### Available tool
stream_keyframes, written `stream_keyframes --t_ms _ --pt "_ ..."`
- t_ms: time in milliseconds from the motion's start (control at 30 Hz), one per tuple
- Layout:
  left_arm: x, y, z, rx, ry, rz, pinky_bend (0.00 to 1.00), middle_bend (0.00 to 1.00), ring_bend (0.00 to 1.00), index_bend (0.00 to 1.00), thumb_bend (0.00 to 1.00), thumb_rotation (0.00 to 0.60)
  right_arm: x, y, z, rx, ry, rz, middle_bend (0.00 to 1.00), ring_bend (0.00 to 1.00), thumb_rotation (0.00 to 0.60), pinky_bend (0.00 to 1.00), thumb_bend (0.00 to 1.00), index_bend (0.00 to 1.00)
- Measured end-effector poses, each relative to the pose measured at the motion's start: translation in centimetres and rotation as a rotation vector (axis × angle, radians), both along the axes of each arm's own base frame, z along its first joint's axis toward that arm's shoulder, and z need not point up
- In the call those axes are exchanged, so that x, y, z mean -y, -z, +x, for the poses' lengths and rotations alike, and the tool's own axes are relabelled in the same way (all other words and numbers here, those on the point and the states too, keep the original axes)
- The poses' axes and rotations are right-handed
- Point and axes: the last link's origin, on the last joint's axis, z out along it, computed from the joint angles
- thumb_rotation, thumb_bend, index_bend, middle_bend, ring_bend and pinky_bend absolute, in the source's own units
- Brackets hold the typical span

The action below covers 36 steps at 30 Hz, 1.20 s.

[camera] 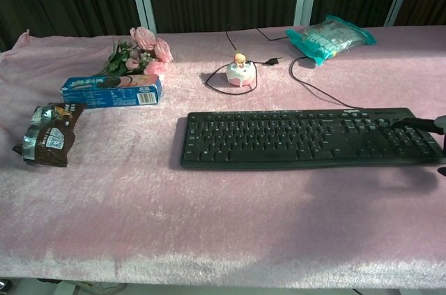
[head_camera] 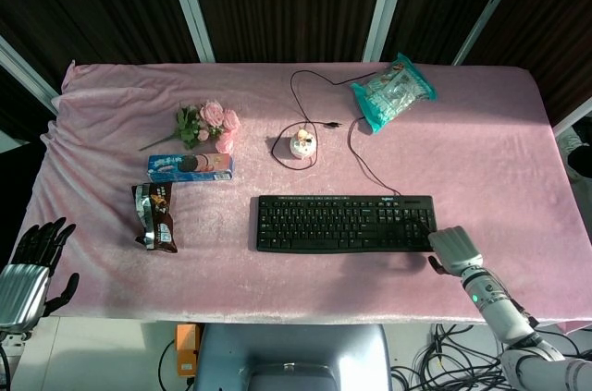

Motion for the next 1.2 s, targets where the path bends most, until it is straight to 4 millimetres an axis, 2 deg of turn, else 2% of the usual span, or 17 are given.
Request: stream_keyframes --t_ms 467,800,833,900,967,1033,1200 --pt "0.1 -0.1 0.1 0.001 0.005 0.004 0.0 0.0 0.0 0.0 0.44 0.6 0.0 0.1 0.0 -0.001 0.002 -0.001 1.0 1.0 0.6 1.0 0.54 0.19" --pt "0.2 -0.1 0.1 0.001 0.007 0.006 0.0 0.0 0.0 0.0 0.44 0.6 -0.5 -2.4 0.6 0.044 -0.036 -0.108 0.98 0.98 0.6 1.0 0.54 0.16" --pt "0.2 -0.1 0.1 0.001 0.008 0.007 0.0 0.0 0.0 0.0 0.44 0.6 -0.7 -2.8 0.7 0.048 -0.043 -0.123 0.9 0.9 0.6 0.96 0.53 0.13" --pt "0.2 0.0 0.1 0.0 0.009 0.007 0.0 0.0 0.0 0.0 0.44 0.6 -1.1 -3.5 0.8 0.057 -0.057 -0.154 0.65 0.64 0.6 0.77 0.53 0.05" --pt "0.3 0.0 0.2 -0.003 0.011 0.008 0.0 0.0 0.0 0.0 0.44 0.6 -1.8 -4.4 1.0 0.069 -0.072 -0.189 0.43 0.42 0.6 0.57 0.53 0.0" --pt "0.3 0.1 0.2 -0.005 0.012 0.009 0.0 0.0 0.0 0.0 0.44 0.6 -3.1 -5.6 1.1 0.085 -0.094 -0.246 0.31 0.31 0.6 0.47 0.52 0.0" --pt "0.2 0.3 0.3 -0.006 0.018 0.0 0.0 0.0 0.0 0.0 0.44 0.6 -6.8 -8.6 2.0 0.14 -0.197 -0.391 0.21 0.21 0.599 0.41 0.5 0.0"
